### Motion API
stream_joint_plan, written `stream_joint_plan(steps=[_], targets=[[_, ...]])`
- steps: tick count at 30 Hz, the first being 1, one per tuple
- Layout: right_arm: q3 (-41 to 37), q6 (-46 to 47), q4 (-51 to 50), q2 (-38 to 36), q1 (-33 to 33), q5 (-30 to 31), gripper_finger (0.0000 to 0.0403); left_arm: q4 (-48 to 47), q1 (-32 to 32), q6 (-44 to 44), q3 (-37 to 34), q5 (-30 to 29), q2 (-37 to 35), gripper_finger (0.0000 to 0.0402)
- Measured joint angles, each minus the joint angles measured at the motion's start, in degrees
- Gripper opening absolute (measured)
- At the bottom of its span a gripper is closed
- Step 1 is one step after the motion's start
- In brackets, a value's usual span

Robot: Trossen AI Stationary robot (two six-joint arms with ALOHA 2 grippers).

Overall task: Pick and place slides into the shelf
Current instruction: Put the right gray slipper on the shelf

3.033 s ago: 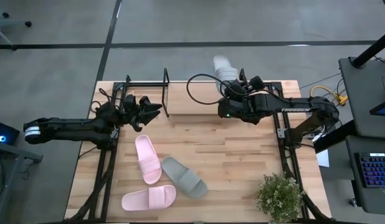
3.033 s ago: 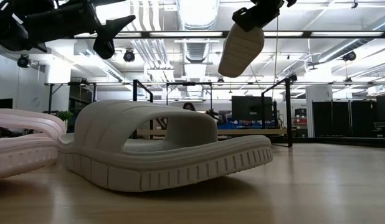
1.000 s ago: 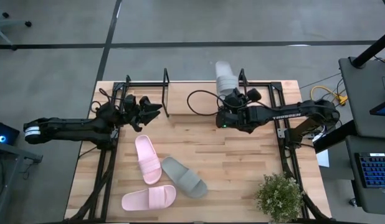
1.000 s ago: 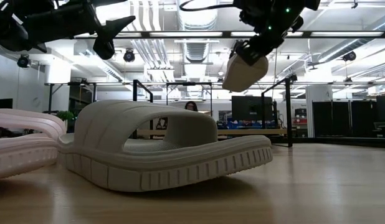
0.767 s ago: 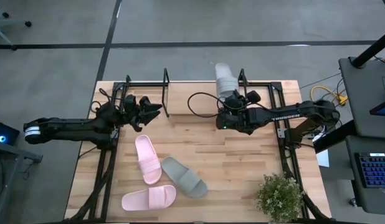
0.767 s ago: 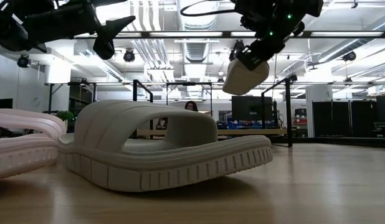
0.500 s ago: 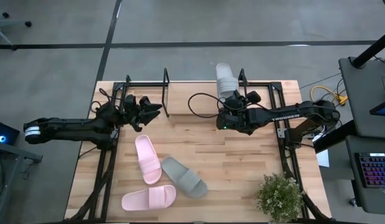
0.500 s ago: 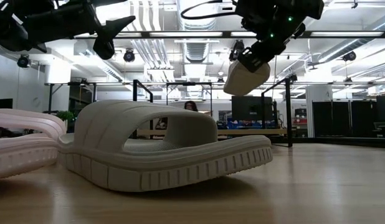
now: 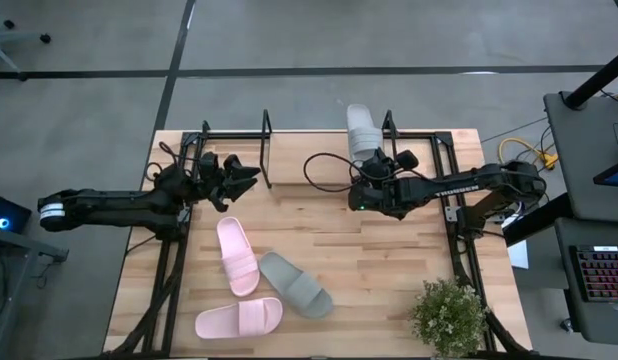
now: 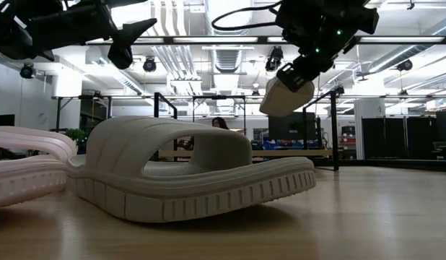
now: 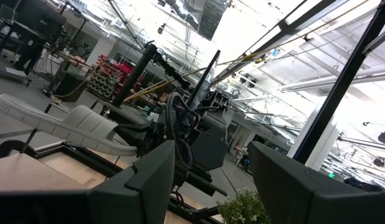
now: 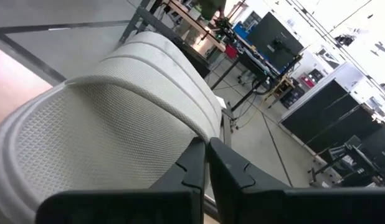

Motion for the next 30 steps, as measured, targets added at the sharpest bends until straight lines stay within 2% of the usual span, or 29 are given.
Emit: stream_joint_plan(steps=[30], targets=[[-6.67,0.19,5.94,-0.02,0.0,-0.04,0.0008,-0.01,0.01,-0.01,-0.11,0.0,0.01,0.0192]])
